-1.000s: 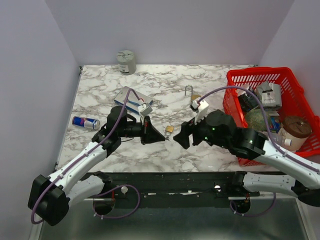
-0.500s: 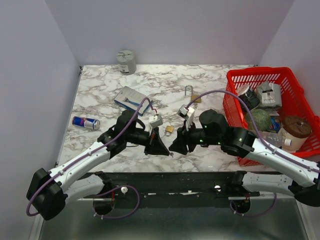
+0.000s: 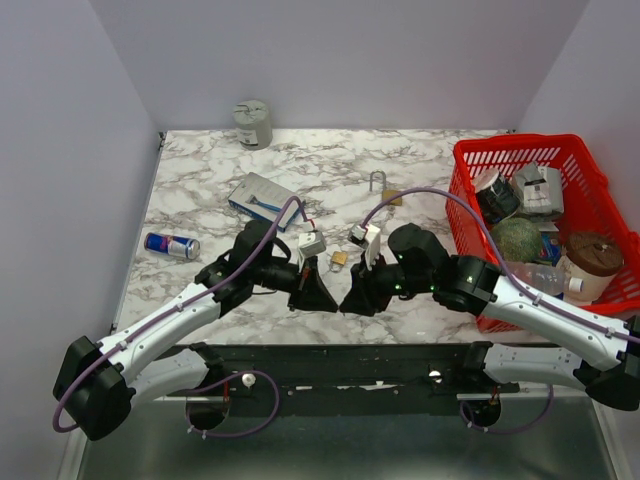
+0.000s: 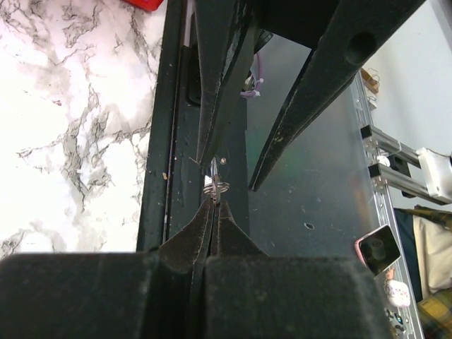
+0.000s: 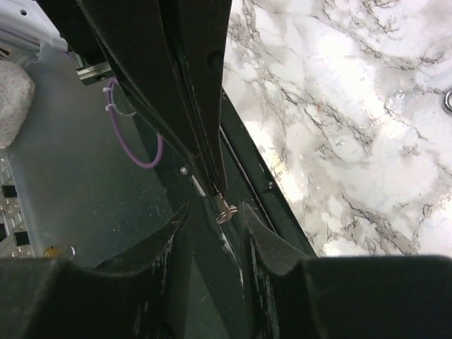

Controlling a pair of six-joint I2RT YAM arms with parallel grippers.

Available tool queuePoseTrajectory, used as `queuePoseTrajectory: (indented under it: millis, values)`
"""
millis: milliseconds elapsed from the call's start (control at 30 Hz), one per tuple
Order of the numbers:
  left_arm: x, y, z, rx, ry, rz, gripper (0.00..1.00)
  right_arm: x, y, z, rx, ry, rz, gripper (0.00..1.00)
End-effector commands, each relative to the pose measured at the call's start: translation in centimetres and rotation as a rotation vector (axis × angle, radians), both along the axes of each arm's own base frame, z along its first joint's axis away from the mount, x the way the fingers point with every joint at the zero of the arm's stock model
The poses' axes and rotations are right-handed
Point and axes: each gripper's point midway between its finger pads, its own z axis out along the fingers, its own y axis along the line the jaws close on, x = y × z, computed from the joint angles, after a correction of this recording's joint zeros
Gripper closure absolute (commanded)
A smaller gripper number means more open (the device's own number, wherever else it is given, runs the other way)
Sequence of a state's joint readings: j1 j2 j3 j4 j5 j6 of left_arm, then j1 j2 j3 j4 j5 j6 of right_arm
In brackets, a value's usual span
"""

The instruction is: Unlock with the key

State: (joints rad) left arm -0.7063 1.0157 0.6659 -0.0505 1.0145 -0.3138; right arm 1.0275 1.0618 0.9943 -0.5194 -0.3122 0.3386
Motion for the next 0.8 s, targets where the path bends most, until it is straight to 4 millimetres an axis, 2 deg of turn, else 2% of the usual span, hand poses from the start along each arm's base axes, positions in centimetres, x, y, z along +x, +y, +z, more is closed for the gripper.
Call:
queuePoseTrajectory:
  millis: [0,767]
  values:
    - [-0.4,-0.2,1.2,-0.031,-0.038,-0.042,1.00,-0.2,-0.5,-1.1,-0.033,0.009,0.006,0.62]
    - [-0.5,-0.2,1.3,-0.033,-0.048,-0.043,1.00,-0.7,-0.1,-2.0,-0.047,0.032,0.050,0.72]
